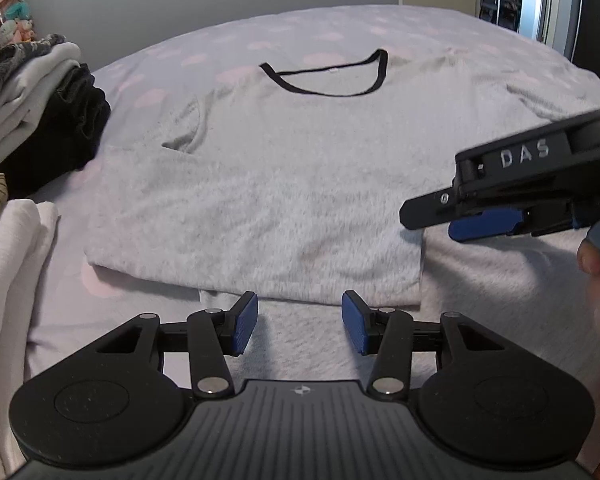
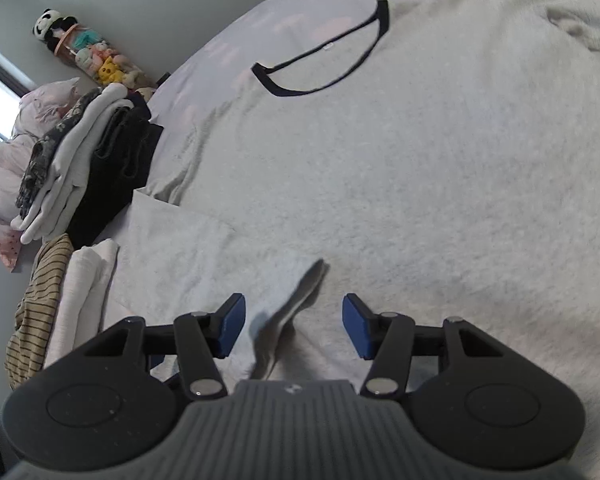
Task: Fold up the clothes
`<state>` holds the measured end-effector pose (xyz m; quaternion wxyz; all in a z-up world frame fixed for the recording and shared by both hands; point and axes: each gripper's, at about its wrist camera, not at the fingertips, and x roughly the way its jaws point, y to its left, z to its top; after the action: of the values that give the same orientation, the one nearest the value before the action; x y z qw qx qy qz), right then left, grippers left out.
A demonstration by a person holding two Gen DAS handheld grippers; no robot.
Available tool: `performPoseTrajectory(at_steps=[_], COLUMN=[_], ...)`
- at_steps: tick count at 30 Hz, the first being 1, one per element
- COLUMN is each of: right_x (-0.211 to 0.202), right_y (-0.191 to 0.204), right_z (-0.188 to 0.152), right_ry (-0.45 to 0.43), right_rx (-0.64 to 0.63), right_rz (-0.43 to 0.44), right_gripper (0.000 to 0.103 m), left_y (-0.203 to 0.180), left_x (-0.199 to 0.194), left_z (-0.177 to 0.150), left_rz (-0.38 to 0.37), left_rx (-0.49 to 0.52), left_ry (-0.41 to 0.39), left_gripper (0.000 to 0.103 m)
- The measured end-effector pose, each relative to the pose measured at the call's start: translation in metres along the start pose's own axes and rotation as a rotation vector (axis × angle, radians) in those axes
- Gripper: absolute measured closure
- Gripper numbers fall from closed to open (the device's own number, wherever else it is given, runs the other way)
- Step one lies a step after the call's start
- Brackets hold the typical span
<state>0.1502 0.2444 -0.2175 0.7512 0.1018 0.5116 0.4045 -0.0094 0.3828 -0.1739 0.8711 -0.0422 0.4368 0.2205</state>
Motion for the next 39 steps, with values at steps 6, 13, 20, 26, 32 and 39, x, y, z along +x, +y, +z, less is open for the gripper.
performPoseTrajectory(at_steps=[6, 13, 20, 26, 32, 39], right_x=[0.012, -0.009, -0.051, -0.068, -0.068, -0.070], right_y=[0.007, 0.037, 0.151, 0.268, 0.328, 0.352], right_z=[-0.001, 0.011, 0.093, 0.149, 0.174, 0.206], right_ry=[0.004, -0.085, -0.201, -0.275, -0.326, -0.389], right_rx=[-0.003, -0.065, -0.263, -0.453, -0.577, -0.638], right_rz=[0.009, 0.014, 0.078, 0.099, 0.095, 0.075], right_gripper=[0.065, 0.098, 0.098, 0.099, 0.098, 0.099], left_y=[0.002, 0.028, 0.077, 0.124, 0.146, 0.146], left_x=[0.005, -0.008, -0.012, 0.017, 0.046, 0.076], left_z=[0.000, 0.005, 0.012, 0.015, 0.023, 0.045], left_rz=[-0.001, 0.009, -0.010, -0.009, -0.048, -0.068], left_rx=[-0.016, -0.124, -0.363, -0.581, -0.695, -0.682], left_ry=[0.023, -0.027, -0.099, -0.154, -0.202, -0.242], left_gripper=[0.048, 0.048, 0.048, 0.047, 0.047, 0.047])
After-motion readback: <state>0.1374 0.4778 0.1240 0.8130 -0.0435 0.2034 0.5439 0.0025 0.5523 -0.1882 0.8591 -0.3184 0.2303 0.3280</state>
